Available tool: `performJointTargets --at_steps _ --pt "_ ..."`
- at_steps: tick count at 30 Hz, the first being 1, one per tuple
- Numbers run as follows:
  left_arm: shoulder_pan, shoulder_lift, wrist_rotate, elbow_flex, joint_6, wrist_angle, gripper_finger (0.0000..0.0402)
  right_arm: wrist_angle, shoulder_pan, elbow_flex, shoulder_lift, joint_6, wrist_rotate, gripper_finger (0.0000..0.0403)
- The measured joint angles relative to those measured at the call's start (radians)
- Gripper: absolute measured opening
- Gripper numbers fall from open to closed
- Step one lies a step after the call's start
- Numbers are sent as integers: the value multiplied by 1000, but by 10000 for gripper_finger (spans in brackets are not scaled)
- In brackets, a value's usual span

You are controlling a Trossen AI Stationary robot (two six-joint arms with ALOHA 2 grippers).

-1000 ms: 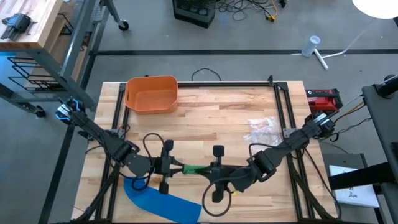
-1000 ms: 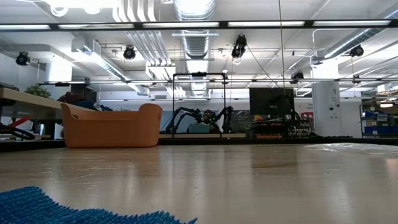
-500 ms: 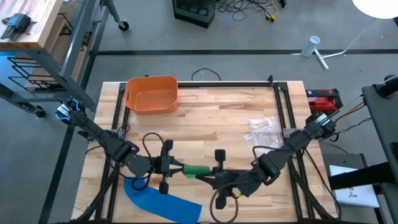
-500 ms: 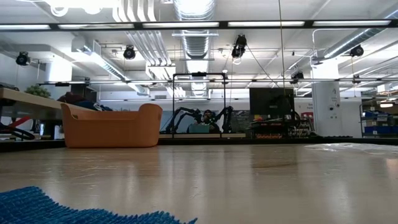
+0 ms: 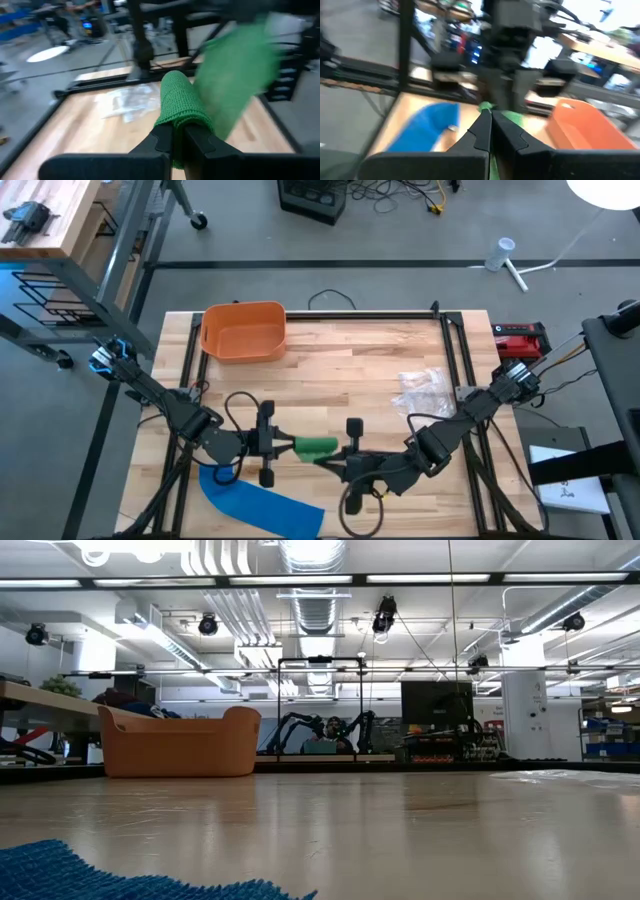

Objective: Roll bandage
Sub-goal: Roll the green bandage

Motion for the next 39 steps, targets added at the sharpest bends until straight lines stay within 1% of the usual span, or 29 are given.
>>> performJointTargets --at_steps 3,8,10,14,19,21,25,30,32,37,39 --pt "2 -7 -39 0 0 1 7 15 1 0 4 17 -54 2" --pt "5 -37 -47 0 0 2 7 11 3 0 11 21 -48 2" --pt "4 -41 -47 0 0 -5 7 13 4 1 11 9 -14 2" --pt "5 -42 -47 0 0 -41 7 11 12 12 11 -52 103 2" --pt "6 -41 45 0 28 -52 7 -23 8 12 9 -95 240 2" --pt "3 -41 56 0 35 -39 7 -47 -1 12 9 -82 259 2" --pt "3 -41 91 0 54 -32 7 -55 -17 12 9 -68 258 2" --pt "3 -41 159 0 93 -11 7 -97 -48 12 10 -37 244 2" --pt "3 -41 171 0 106 0 7 -113 -60 12 10 3 202 2" --pt "2 -40 184 0 122 4 7 -121 -77 12 10 105 37 2" --pt "2 -40 184 -1 139 13 7 -127 -79 12 13 143 24 2"
